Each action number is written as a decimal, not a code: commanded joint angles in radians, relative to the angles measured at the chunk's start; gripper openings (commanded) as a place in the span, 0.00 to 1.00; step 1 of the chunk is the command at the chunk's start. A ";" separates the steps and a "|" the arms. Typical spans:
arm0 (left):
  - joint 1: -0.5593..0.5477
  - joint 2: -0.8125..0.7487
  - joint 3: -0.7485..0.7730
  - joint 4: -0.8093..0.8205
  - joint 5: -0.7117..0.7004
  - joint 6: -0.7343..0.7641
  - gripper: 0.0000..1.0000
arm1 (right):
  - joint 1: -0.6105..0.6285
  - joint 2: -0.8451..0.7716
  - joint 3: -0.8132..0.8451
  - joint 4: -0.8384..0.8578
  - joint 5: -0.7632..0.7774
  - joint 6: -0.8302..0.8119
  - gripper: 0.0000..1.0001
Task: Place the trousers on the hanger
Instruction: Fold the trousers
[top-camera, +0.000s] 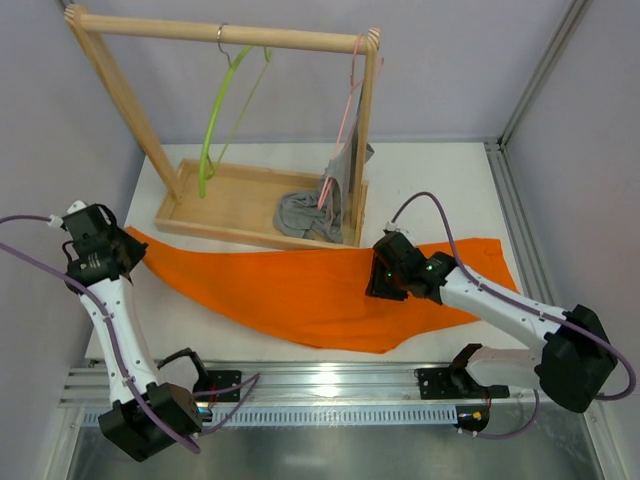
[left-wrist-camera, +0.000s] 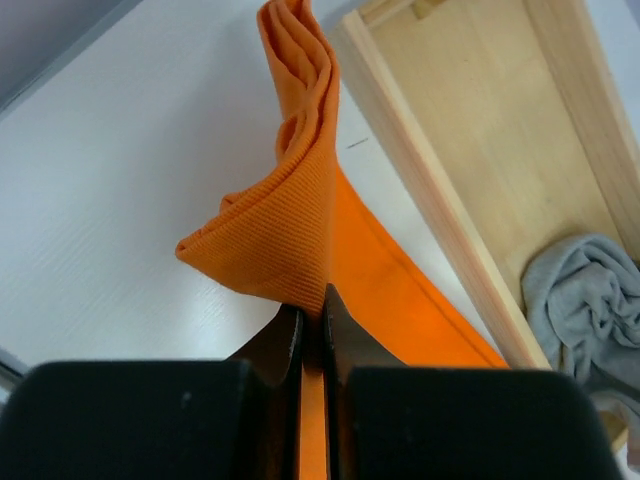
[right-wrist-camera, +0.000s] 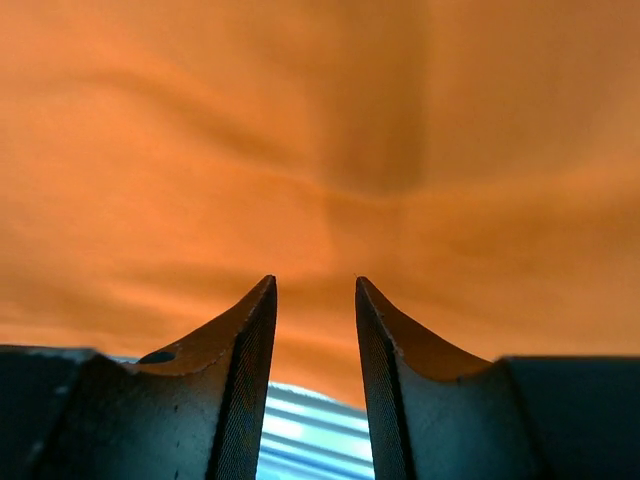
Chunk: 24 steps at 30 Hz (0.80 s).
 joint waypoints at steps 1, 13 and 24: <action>-0.024 -0.057 0.055 0.069 0.107 0.048 0.00 | 0.004 0.113 0.057 0.247 0.062 -0.090 0.41; -0.148 -0.207 -0.049 0.273 0.511 -0.063 0.00 | 0.005 0.136 -0.127 0.337 0.050 0.093 0.42; -0.305 -0.411 -0.231 0.212 0.573 -0.130 0.00 | -0.067 0.003 -0.041 0.215 0.134 0.030 0.60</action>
